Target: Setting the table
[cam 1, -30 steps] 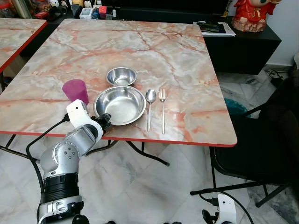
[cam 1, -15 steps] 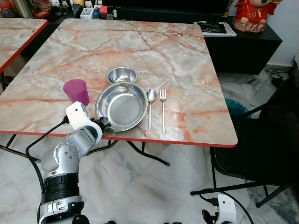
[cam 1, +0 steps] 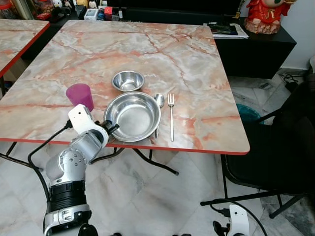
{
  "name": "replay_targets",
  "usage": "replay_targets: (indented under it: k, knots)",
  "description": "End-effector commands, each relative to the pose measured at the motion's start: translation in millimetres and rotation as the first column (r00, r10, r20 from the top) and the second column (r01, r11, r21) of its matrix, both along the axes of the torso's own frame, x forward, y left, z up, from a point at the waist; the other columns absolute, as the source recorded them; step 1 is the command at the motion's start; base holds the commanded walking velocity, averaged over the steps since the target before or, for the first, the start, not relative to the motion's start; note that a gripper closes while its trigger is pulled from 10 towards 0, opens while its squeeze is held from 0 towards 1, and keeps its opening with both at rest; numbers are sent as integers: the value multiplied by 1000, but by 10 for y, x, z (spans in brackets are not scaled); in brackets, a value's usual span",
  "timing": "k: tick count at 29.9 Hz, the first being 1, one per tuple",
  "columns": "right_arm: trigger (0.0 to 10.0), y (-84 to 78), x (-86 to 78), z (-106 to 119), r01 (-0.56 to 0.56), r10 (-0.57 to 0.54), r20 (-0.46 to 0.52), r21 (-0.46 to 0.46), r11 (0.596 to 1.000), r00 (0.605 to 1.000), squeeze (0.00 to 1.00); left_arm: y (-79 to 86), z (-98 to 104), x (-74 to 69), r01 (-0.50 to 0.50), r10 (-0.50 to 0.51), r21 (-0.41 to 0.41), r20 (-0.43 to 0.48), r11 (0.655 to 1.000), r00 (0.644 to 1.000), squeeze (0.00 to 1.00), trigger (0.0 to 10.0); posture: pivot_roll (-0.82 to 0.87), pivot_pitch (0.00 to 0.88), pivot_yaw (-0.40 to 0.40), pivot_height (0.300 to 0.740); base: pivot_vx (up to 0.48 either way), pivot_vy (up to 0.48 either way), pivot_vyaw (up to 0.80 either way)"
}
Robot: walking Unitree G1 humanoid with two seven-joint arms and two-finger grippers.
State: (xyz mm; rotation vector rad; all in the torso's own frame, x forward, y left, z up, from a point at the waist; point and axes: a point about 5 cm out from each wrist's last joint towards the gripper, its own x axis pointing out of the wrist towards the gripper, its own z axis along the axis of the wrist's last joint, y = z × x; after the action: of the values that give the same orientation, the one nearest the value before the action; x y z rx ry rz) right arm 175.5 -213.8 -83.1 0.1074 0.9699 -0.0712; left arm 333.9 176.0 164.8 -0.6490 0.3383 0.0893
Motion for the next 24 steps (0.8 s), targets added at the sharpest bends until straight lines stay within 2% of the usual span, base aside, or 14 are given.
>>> replay_targets:
  k: [1, 10, 15, 20, 21, 22, 23, 24]
  knots:
    - [10000, -27, -51, -19, 15, -15, -19, 0, 1000, 1000, 0, 4, 24, -11, -10, 10, -7, 21, 1000, 1000, 0, 0, -43, 151, -53, 740, 0, 0, 0]
    - [10000, -35, -50, -18, 14, -14, -19, -3, 1000, 1000, 0, 23, 175, 14, -42, 48, -50, 131, 998, 990, 0, 0, -43, 149, -59, 740, 0, 0, 0]
    - [10000, -38, -52, -17, 15, -15, -18, -4, 1000, 1000, 0, 44, 338, 13, -60, 80, -92, 245, 994, 966, 0, 0, -44, 147, -60, 740, 0, 0, 0]
    - [10000, -38, -52, -17, 15, -15, -18, -4, 1000, 1000, 0, 43, 347, 14, -60, 82, -94, 254, 994, 964, 0, 0, -44, 147, -60, 740, 0, 0, 0]
    - [10000, -39, -50, -16, 16, -16, -16, -4, 1000, 1000, 0, 31, 468, 11, -47, 81, -109, 339, 993, 937, 0, 4039, -42, 146, -63, 740, 0, 0, 0]
    - [10000, -39, -50, -16, 16, -16, -16, -4, 1000, 1000, 0, 31, 468, 11, -47, 81, -109, 339, 993, 937, 0, 4039, -42, 146, -63, 740, 0, 0, 0]
    - [10000, -40, -49, -15, 16, -17, -15, -5, 1000, 1000, 0, 13, 577, 3, -30, 74, -113, 416, 993, 907, 0, 10000, -42, 146, -63, 740, 0, 0, 0]
    - [10000, -43, -46, -13, 18, -18, -12, -6, 1000, 1000, 0, -15, 701, -12, -11, 67, -114, 505, 993, 860, 0, 10000, -42, 144, -64, 740, 0, 0, 0]
